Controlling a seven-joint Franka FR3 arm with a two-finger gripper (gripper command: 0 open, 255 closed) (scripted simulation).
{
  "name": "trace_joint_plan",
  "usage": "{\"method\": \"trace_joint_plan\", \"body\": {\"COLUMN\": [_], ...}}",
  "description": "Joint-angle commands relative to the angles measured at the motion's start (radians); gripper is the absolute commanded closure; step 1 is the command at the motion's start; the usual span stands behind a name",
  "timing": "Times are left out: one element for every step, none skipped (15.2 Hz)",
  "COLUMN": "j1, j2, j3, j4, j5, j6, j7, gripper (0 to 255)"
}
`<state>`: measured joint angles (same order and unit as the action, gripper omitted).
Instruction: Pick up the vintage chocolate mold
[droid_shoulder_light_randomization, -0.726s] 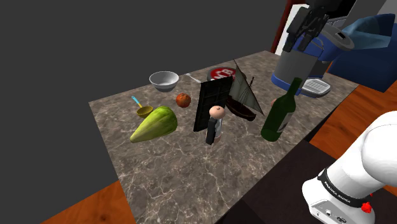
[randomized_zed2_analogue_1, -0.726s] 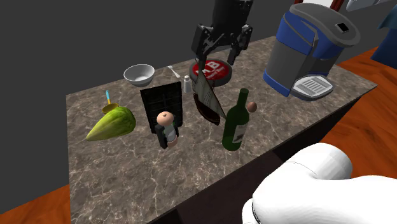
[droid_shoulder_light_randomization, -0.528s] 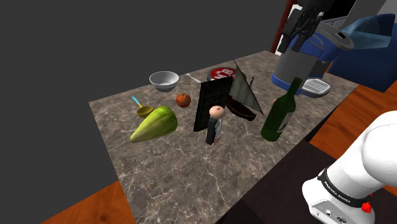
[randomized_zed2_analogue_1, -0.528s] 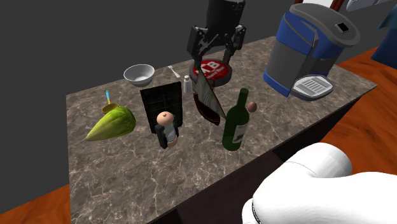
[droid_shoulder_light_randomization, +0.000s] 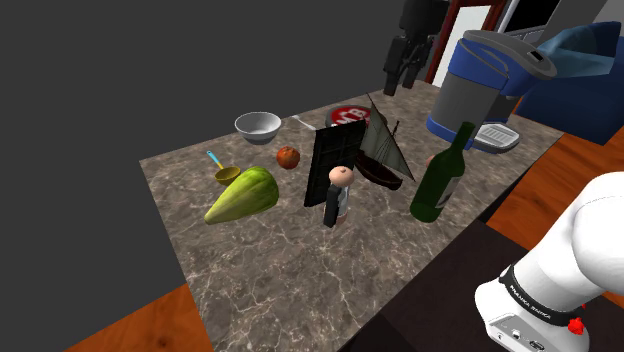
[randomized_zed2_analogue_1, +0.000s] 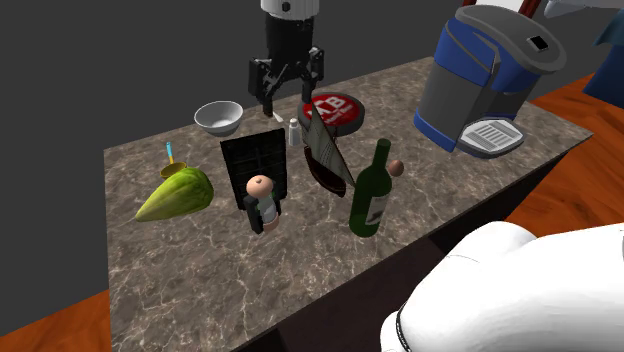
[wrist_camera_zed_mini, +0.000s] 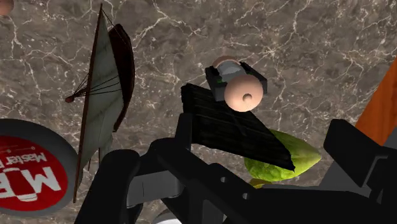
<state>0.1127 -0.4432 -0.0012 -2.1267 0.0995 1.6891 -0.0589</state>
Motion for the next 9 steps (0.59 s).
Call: {"method": "trace_joint_plan", "body": {"j1": [0.020, 0.028, 0.037, 0.045, 0.052, 0.060, 0.068, 0.076, 0.084], "j2": [0.084, 0.123, 0.162, 0.201, 0.239, 0.278, 0.316, 0.354, 0.393], "j3": [0.018, 0.025, 0.033, 0.041, 0.049, 0.057, 0.066, 0.074, 0.083], "j4": [0.054, 0.079, 0.105, 0.131, 0.158, 0.186, 0.214, 0.243, 0.273], "j5": [-0.002, -0.004, -0.007, -0.011, -0.015, -0.019, -0.025, -0.030, -0.037], "j6": [0.011, 0.015, 0.019, 0.022, 0.024, 0.025, 0.025, 0.025, 0.023], "j7": [-0.020, -0.031, -0.041, -0.052, -0.061, -0.071, -0.080, -0.089, -0.097], "gripper": [0, 0, 0, 0, 0, 0, 0, 0, 0]}}
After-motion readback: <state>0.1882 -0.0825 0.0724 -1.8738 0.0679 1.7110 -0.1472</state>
